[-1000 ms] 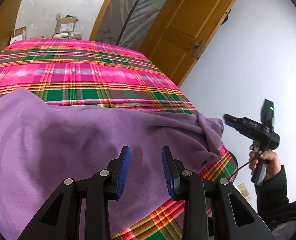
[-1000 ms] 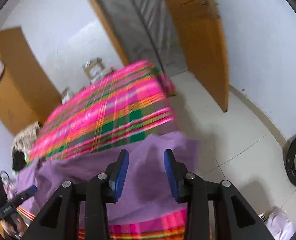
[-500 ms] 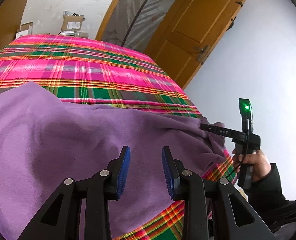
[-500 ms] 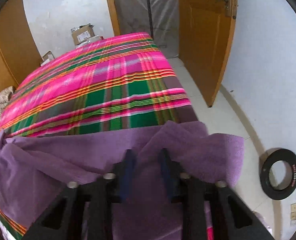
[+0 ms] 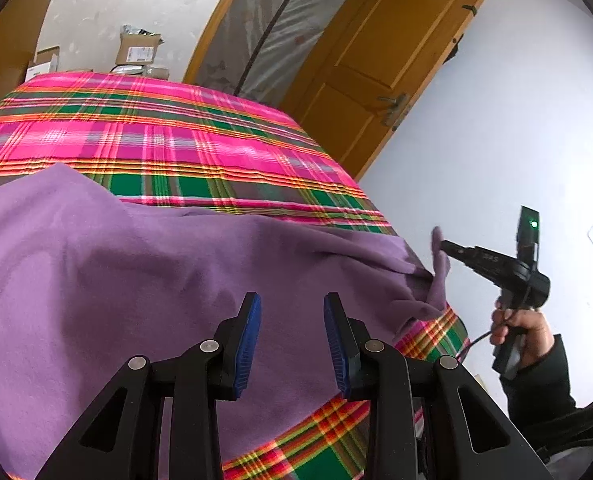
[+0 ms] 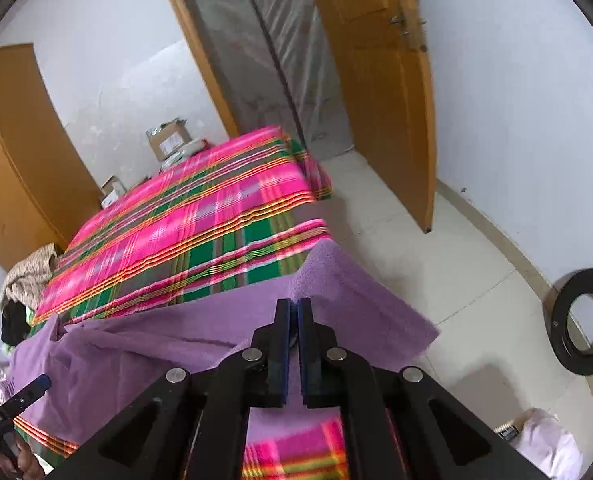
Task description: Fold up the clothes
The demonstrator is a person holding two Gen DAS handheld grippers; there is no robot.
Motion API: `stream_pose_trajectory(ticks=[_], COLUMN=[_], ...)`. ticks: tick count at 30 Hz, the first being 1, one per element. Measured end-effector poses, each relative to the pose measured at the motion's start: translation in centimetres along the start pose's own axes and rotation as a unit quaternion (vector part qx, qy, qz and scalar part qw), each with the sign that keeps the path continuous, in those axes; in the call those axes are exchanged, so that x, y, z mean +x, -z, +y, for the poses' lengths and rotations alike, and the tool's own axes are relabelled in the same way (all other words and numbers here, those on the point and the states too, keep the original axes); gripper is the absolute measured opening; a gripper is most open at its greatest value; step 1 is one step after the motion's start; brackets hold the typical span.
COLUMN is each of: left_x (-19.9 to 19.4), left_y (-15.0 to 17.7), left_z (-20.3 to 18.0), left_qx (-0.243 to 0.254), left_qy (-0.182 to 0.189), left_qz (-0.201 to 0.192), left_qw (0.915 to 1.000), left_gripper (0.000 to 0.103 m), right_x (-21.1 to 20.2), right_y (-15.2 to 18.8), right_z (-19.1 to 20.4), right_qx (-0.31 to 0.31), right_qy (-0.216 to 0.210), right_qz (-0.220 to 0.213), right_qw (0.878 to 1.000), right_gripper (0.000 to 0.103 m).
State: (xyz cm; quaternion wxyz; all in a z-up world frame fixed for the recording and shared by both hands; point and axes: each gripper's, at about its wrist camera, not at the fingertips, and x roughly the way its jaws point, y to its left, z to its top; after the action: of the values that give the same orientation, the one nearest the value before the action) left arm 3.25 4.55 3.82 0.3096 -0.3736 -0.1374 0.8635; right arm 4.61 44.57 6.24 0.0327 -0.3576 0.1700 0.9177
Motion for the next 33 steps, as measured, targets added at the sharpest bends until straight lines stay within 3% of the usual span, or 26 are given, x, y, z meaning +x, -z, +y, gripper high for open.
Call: stream_pose_trajectory(ticks=[8,11,15,18,19,25,29,33], left_x=[0.9,1.5,2.1,2.2,2.2,2.0,2.2,2.8], left_y=[0.2,0.3,0.4,0.4,0.4,0.3,0.2,0.0], left_z=[-2.2,-3.0,-4.0,-4.3,-4.2,-3.3,-2.6,-2.6], left_qx=[0.028,0.038,0.049,0.053,0.052,0.039,0.029,0.029], left_qy=[0.021,0.027,0.035,0.036,0.035,0.018,0.005,0.003], left_qz=[0.016,0.024,0.033,0.035,0.034,0.031,0.033,0.04], left_qw=[0.9993,0.9986,0.9976,0.9974,0.9975,0.9986,0.999,0.9988], left_gripper=[0.034,0.034,0.034,0.034,0.034,0.034,0.034,0.034], right_x=[-3.0,-4.6,-7.4,-7.7,-7.1,-1.8,0.8,1.8], right_y=[4.0,5.0,4.6,3.6,3.3,2.7,3.1,4.1], right_z=[-3.7,-4.3,-5.0,-4.9,-4.8,-5.2,-8.6,-11.7], right_qx=[0.047,0.05,0.052,0.033,0.025,-0.012,0.049,0.118], right_qy=[0.002,0.002,0.001,-0.004,-0.011,-0.023,-0.032,-0.073], right_qz=[0.036,0.025,-0.034,-0.056,-0.048,0.022,0.057,0.079], right_qw=[0.998,0.998,0.998,0.998,0.998,0.999,0.997,0.987], right_gripper=[0.006,0.007,0.017,0.037,0.042,0.042,0.042,0.045])
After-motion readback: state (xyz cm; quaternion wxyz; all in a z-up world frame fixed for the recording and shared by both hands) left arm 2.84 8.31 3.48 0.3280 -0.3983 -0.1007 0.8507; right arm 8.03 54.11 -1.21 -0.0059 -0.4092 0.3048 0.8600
